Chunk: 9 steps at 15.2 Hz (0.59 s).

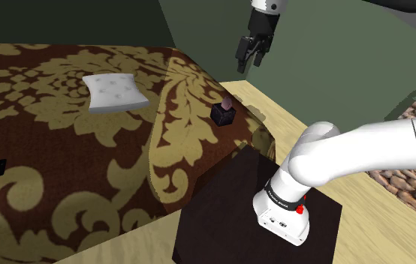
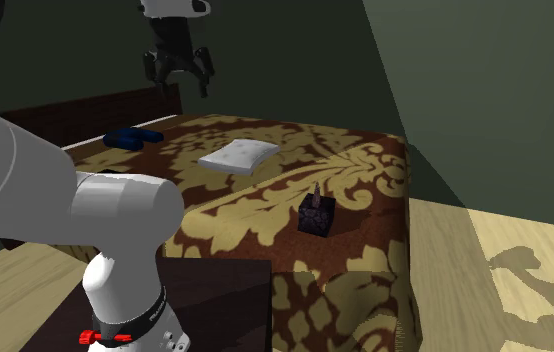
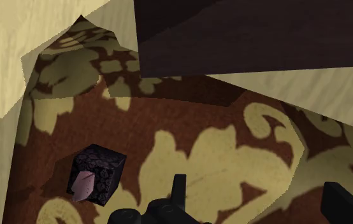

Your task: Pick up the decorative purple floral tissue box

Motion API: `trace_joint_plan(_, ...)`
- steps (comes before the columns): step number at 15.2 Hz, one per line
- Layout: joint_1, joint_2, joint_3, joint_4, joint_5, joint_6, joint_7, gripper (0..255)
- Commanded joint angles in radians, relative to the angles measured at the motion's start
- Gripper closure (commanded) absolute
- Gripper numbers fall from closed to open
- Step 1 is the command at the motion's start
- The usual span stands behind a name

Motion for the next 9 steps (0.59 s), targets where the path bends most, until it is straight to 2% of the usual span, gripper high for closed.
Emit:
trace_joint_plan(1,0.0,0.0,0.0,0.0,0.0,0.0,0.0,0)
trace_joint_plan(9,-0.048,0.188,-0.104,-0.039,-0.038,0.233,-0.015,0)
